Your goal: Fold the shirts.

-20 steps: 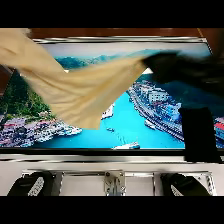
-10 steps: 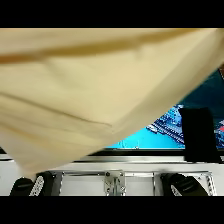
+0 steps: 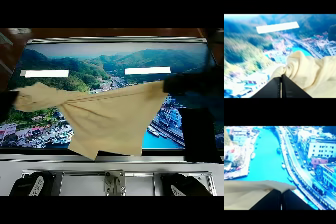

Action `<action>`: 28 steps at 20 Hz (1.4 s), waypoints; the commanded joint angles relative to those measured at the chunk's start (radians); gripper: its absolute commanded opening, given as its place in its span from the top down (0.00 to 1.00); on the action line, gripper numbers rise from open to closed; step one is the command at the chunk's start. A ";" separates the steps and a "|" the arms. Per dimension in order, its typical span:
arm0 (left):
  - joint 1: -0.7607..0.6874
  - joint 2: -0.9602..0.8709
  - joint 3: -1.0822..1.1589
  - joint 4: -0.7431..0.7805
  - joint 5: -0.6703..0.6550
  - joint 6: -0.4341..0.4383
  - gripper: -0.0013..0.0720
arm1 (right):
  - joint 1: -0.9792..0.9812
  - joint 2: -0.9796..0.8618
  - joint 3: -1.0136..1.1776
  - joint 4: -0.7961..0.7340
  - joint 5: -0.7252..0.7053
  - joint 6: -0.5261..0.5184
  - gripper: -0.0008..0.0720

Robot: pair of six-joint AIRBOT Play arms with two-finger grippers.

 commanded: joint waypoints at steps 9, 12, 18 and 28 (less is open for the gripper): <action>-0.167 -0.526 -0.337 -0.339 0.423 0.022 0.92 | -0.031 -0.506 -0.046 0.087 -0.377 0.275 0.91; -0.211 -0.715 -0.336 -0.365 0.409 0.017 0.61 | -0.031 -0.579 -0.046 0.180 -0.386 0.275 0.79; 0.144 -0.792 -0.151 -0.283 -0.067 -0.055 0.21 | -0.134 -0.489 0.051 0.164 -0.274 -0.042 0.11; 0.414 -0.713 -0.443 0.042 -0.245 -0.003 0.01 | -0.448 -0.401 -0.129 0.417 0.119 -0.273 0.11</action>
